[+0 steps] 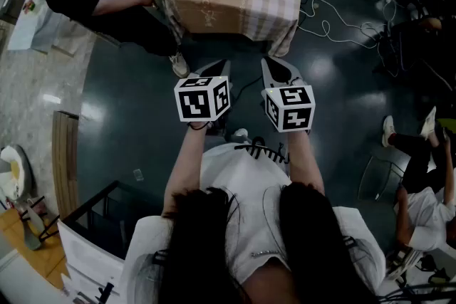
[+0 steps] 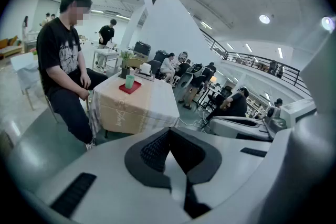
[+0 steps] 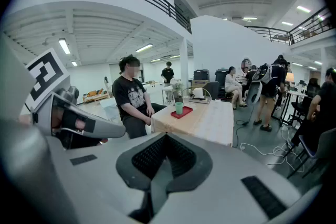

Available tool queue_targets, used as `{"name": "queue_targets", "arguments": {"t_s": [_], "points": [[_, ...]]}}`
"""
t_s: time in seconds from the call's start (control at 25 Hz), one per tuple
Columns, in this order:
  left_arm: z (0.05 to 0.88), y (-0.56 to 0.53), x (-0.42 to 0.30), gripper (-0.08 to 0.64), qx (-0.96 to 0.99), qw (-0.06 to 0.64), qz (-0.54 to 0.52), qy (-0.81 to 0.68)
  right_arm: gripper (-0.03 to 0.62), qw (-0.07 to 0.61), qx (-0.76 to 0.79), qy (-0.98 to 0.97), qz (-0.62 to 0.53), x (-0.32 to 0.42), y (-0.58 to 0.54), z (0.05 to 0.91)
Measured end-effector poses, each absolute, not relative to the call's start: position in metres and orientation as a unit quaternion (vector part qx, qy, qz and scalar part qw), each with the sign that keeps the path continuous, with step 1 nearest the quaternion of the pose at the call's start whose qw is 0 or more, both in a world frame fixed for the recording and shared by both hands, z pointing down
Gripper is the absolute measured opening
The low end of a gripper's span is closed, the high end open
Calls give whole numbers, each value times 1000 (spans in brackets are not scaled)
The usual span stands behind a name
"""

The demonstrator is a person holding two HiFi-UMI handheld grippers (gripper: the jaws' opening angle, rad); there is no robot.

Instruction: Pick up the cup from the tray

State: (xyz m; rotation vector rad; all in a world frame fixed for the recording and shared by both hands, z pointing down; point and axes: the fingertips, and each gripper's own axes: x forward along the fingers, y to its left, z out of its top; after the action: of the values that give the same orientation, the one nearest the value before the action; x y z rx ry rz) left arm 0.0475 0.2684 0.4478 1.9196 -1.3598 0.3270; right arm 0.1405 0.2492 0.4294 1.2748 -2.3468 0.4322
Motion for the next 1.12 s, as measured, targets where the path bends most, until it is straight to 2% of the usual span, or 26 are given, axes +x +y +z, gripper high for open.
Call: {"name": "queue_targets", "arguments": {"t_s": [0.72, 0.8, 0.92, 1.12], "points": [[444, 277, 53, 6, 747, 360, 126, -545, 17, 201, 445, -861, 143, 140, 257, 428], [445, 277, 54, 6, 746, 363, 122, -545, 68, 196, 440, -865, 143, 139, 258, 428], [446, 273, 53, 6, 745, 364, 119, -546, 203, 176, 426, -874, 152, 134, 257, 426], [448, 256, 44, 6, 745, 356, 124, -550, 253, 165, 419, -882, 140, 124, 240, 421]]}}
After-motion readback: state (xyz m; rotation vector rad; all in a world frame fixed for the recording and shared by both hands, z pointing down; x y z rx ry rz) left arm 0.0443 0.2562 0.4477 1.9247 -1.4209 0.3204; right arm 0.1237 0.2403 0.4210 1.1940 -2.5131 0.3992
